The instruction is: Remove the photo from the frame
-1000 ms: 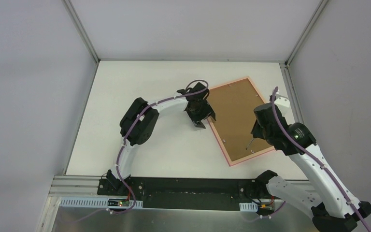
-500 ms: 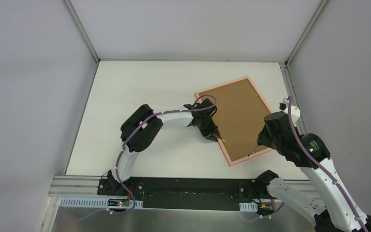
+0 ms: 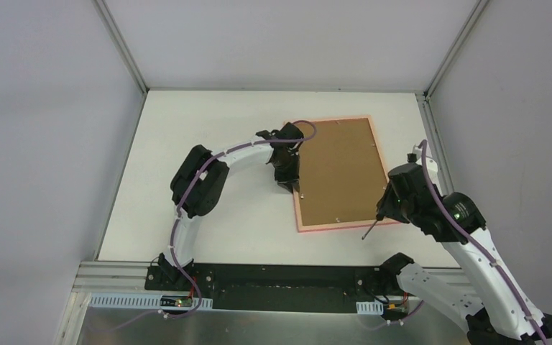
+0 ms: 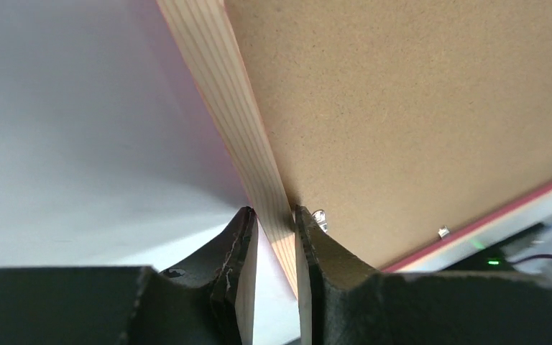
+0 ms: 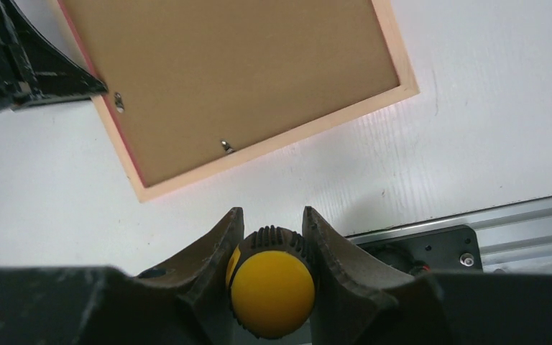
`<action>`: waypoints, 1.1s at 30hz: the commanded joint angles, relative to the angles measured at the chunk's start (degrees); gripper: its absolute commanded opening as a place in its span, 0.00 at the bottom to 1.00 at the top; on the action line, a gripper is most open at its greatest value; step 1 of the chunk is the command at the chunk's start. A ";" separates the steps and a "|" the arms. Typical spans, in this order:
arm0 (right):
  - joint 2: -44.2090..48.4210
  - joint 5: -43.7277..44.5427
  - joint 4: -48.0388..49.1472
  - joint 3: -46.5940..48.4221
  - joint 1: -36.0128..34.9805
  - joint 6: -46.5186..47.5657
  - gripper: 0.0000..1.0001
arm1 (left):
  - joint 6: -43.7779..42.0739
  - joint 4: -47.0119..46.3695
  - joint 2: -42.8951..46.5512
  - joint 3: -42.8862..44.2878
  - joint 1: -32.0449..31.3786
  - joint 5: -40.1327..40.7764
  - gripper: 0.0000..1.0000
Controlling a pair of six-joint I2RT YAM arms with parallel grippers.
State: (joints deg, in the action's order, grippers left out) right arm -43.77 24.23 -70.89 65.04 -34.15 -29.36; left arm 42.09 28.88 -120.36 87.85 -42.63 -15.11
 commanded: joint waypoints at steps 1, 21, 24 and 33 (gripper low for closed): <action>-4.18 -5.55 2.96 2.18 0.17 0.27 0.00 | -28.22 14.13 -3.61 6.21 4.48 9.44 0.00; -22.12 -10.93 14.22 10.58 -3.29 2.07 0.00 | -59.58 5.95 -4.32 9.83 9.67 7.67 0.00; -21.51 -10.35 13.94 9.93 -3.31 0.78 0.00 | -52.30 6.16 -5.51 12.45 9.90 7.82 0.15; -17.27 -9.30 15.02 7.63 -3.33 0.19 0.00 | -22.33 10.38 3.37 10.18 13.58 7.22 0.72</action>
State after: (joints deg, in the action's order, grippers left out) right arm -65.10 13.32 -57.23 72.90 -37.28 -28.82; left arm 2.83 36.71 -124.53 100.01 -31.38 -8.40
